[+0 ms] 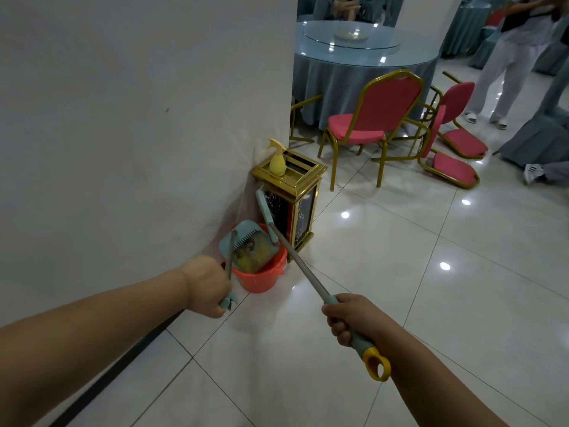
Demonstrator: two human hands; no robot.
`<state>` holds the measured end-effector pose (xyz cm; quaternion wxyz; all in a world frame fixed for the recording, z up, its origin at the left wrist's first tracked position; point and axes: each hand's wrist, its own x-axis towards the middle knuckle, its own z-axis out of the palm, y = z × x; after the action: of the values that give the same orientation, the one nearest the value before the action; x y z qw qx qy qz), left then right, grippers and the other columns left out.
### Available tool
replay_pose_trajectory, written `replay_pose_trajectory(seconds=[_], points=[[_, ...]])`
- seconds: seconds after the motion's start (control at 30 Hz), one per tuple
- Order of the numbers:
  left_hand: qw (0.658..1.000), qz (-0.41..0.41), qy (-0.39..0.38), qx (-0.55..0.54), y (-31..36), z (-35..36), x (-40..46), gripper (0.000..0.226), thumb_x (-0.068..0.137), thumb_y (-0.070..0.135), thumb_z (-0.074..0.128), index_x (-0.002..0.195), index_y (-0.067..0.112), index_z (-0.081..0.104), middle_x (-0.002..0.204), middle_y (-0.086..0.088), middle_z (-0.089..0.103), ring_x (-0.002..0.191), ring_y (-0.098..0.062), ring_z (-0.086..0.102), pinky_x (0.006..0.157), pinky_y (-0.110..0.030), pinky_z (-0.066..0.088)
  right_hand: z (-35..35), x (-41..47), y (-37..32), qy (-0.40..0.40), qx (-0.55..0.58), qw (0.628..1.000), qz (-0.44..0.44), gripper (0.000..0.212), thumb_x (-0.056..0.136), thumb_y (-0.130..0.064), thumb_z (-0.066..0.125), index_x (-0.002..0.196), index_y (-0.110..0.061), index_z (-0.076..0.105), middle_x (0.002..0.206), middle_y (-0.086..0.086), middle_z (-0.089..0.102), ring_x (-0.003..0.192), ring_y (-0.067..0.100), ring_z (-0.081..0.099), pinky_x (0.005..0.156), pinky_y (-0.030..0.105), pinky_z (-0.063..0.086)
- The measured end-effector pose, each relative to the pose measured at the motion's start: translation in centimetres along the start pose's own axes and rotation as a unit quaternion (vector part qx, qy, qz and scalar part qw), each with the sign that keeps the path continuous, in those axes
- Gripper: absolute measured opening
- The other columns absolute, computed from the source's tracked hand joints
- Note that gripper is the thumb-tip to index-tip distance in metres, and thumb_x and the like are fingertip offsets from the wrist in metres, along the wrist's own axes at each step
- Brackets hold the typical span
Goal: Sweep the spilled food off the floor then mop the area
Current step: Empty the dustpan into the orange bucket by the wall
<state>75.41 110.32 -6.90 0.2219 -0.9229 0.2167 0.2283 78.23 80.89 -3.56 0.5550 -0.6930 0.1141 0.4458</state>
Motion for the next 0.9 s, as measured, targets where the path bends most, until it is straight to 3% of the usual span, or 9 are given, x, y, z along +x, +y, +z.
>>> replay_pose_trajectory(seconds=[0.13,0.23,0.33,0.5,0.63,0.73,0.83,0.9], points=[[0.994,-0.014,-0.098,0.042,1.1,0.3,0.3,0.033,0.076,0.045,0.044,0.069,0.014,0.055,0.058,-0.001,0.047,0.058,-0.021,0.048,0.046,-0.025,0.028,-0.3,0.0,0.3,0.001,0.004,1.0,0.005,0.008,0.094,-0.004,0.053,0.1,0.0,0.056,0.062,0.008,0.048,0.038,0.008,0.043,0.037,0.017,0.041],[0.983,-0.03,-0.17,0.061,1.6,1.0,0.4,0.035,0.079,0.048,0.048,0.074,0.014,0.052,0.063,-0.001,0.047,0.061,-0.019,0.047,0.044,-0.025,0.025,-0.4,0.0,0.5,0.0,0.008,1.0,0.009,0.007,0.094,-0.005,0.053,0.098,0.0,0.056,0.061,0.008,0.049,0.037,0.008,0.044,0.037,0.017,0.042],[0.978,-0.034,-0.194,0.062,2.0,1.5,0.4,0.04,0.081,0.05,0.05,0.065,0.014,0.046,0.059,0.0,0.042,0.052,-0.015,0.039,0.043,-0.024,0.023,-0.3,0.0,0.7,-0.002,0.008,1.0,0.009,0.005,0.093,-0.005,0.053,0.096,-0.001,0.055,0.061,0.008,0.049,0.037,0.008,0.044,0.037,0.017,0.042],[0.978,-0.071,-0.196,0.024,2.2,1.6,0.2,0.031,0.08,0.047,0.051,0.077,0.016,0.054,0.066,0.001,0.046,0.065,-0.018,0.046,0.045,-0.024,0.025,0.3,0.1,0.8,-0.005,0.001,1.0,0.007,0.008,0.093,-0.005,0.053,0.098,0.0,0.055,0.061,0.007,0.05,0.037,0.007,0.045,0.037,0.017,0.042],[0.987,-0.052,-0.152,0.017,2.2,1.7,-0.5,0.038,0.079,0.044,0.051,0.056,0.015,0.041,0.056,0.002,0.038,0.057,-0.019,0.045,0.057,-0.025,0.037,1.0,0.1,0.7,-0.002,0.002,1.0,0.01,0.011,0.093,-0.004,0.054,0.102,0.001,0.056,0.06,0.007,0.051,0.037,0.007,0.046,0.037,0.017,0.042],[0.99,-0.042,-0.13,0.025,2.3,1.7,-1.2,0.038,0.079,0.04,0.052,0.053,0.016,0.038,0.053,0.002,0.036,0.048,-0.017,0.037,0.058,-0.027,0.038,1.5,-0.1,0.6,-0.004,0.001,1.0,0.009,0.01,0.093,-0.004,0.054,0.101,0.001,0.056,0.06,0.007,0.05,0.037,0.007,0.045,0.036,0.017,0.041],[0.992,-0.044,-0.115,-0.001,2.2,1.8,-1.9,0.031,0.081,0.038,0.052,0.07,0.01,0.061,0.053,0.003,0.034,0.062,-0.02,0.047,0.065,-0.03,0.042,2.0,-0.2,0.7,0.0,-0.004,1.0,0.005,0.012,0.092,-0.004,0.054,0.103,0.001,0.056,0.06,0.007,0.05,0.037,0.008,0.045,0.037,0.017,0.041],[0.994,-0.04,-0.105,-0.01,2.2,2.1,-2.3,0.033,0.083,0.04,0.05,0.082,0.011,0.066,0.056,0.001,0.041,0.067,-0.02,0.048,0.065,-0.03,0.042,2.2,-0.3,0.7,0.003,-0.009,1.0,0.004,0.012,0.092,-0.004,0.054,0.104,0.001,0.056,0.06,0.006,0.05,0.037,0.008,0.045,0.037,0.017,0.041]])
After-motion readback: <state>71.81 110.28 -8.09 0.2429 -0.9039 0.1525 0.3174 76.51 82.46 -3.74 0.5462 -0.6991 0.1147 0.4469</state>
